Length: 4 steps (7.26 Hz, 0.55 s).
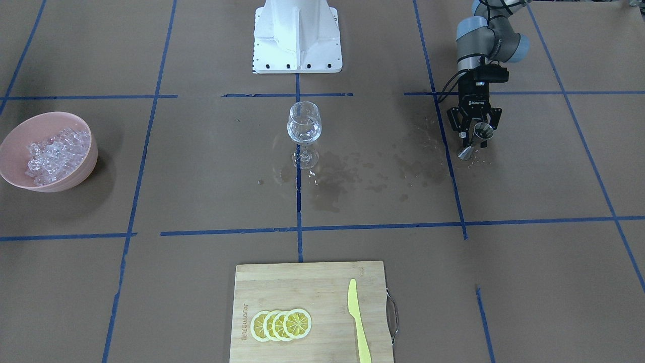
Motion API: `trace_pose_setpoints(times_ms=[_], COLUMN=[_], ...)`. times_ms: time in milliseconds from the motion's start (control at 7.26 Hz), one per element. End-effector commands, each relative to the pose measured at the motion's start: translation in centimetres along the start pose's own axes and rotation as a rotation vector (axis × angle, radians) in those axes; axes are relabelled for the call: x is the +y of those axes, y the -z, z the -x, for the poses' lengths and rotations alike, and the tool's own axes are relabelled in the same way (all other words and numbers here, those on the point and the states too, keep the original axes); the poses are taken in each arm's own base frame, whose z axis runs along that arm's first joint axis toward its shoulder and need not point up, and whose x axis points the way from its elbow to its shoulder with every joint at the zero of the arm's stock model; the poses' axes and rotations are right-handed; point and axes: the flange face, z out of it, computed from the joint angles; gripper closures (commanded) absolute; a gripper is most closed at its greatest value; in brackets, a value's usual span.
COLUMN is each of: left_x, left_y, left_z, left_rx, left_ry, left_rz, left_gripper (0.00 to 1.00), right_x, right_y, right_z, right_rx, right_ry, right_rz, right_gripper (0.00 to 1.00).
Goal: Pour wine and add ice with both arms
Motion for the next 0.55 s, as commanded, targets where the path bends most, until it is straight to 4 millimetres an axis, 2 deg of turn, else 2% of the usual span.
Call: trace_pose_setpoints(times_ms=[0, 275, 413], left_x=[0.02, -0.08, -0.05], left_y=[0.02, 0.0, -0.02], left_z=[0.02, -0.55, -0.5], left_rx=[-0.001, 0.002, 0.001], left_ry=[-0.001, -0.031, -0.034], left_rz=[-0.007, -0.011, -0.013], left_gripper=[0.48, 0.5, 0.55], right_x=[0.06, 0.0, 0.08], right_y=[-0.11, -0.01, -0.2], right_z=[-0.07, -0.06, -0.19], right_rx=[0.0, 0.0, 0.0], right_ry=[-0.002, -0.001, -0.004], right_rz=[0.002, 0.0, 0.004], right_gripper=[0.0, 0.0, 0.0])
